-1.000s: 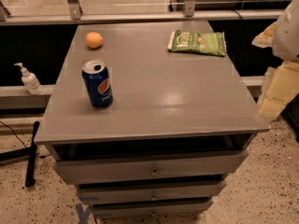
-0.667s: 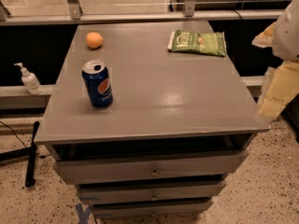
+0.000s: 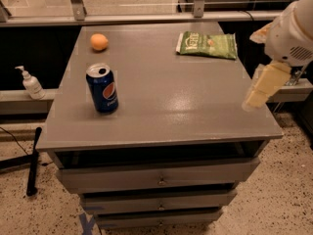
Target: Move green jalapeno chip bag near pepsi can
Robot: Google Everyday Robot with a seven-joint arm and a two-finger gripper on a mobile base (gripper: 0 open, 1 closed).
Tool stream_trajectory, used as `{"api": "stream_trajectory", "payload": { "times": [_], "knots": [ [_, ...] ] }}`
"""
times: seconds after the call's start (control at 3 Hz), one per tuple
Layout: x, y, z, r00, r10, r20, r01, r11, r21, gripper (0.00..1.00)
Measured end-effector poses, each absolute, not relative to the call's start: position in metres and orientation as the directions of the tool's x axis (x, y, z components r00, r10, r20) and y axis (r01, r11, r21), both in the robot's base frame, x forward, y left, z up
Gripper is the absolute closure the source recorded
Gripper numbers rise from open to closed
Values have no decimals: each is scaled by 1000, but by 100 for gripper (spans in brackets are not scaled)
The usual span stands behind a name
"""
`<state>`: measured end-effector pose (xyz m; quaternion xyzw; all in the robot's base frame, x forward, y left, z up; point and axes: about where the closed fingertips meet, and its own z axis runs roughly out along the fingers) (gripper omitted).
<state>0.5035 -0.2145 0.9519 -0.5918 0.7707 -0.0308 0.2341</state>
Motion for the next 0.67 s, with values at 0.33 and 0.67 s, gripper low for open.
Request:
{"api": "stream_trajectory", "payload": {
  "times": [0.33,0.67],
  "knots": [
    [582,-212,932,-188,-873,-449,-858,369,-358,0],
    [664,-208,913,-204,-802,-562,-819,454,-351,0]
  ]
}}
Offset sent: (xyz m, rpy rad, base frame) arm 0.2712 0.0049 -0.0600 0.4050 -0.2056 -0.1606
